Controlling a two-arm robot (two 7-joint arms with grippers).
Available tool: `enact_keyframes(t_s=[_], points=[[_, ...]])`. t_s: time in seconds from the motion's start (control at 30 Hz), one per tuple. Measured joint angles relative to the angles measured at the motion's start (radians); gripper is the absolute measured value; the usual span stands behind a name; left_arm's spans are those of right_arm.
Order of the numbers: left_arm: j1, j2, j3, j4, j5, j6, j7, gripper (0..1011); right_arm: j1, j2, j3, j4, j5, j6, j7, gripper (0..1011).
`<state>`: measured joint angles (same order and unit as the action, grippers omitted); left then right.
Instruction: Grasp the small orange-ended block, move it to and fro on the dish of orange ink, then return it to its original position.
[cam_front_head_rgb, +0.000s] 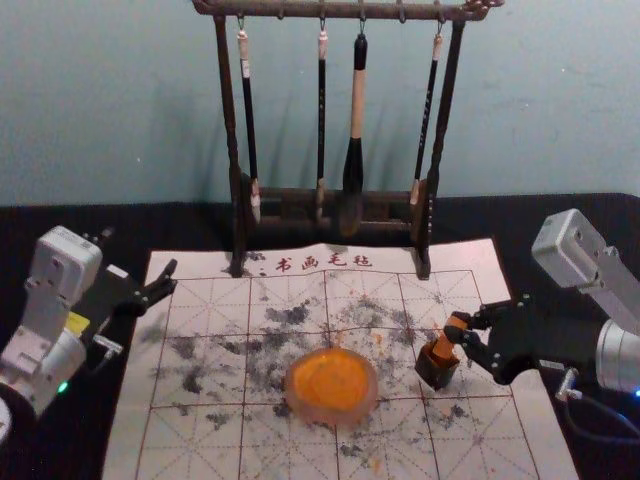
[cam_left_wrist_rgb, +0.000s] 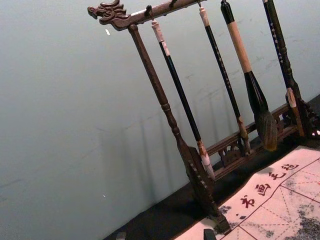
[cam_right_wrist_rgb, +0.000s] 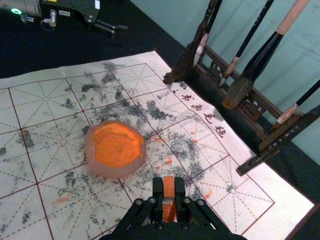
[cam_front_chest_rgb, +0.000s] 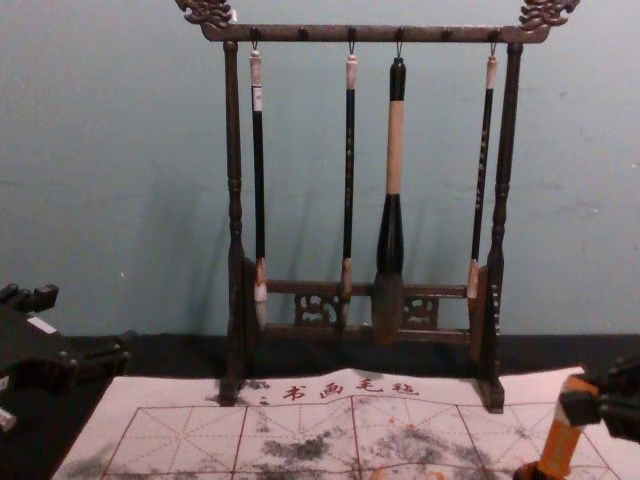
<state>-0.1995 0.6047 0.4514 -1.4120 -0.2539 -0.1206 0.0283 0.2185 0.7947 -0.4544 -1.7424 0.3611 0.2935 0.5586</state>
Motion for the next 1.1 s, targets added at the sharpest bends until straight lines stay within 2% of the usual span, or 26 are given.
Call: enact_keyframes(t_s=[0.67, 1.1], points=[[0.0, 0.0, 0.0, 0.0, 0.0, 0.0, 0.0, 1001, -0.001, -0.025, 0.006, 0.04, -0.01, 0.009, 0.009, 108], [0.0, 0.0, 0.0, 0.0, 0.0, 0.0, 0.0, 1001, 0.019, -0.046, -0.008, 0.073, -0.019, 0.019, 0.018, 107]])
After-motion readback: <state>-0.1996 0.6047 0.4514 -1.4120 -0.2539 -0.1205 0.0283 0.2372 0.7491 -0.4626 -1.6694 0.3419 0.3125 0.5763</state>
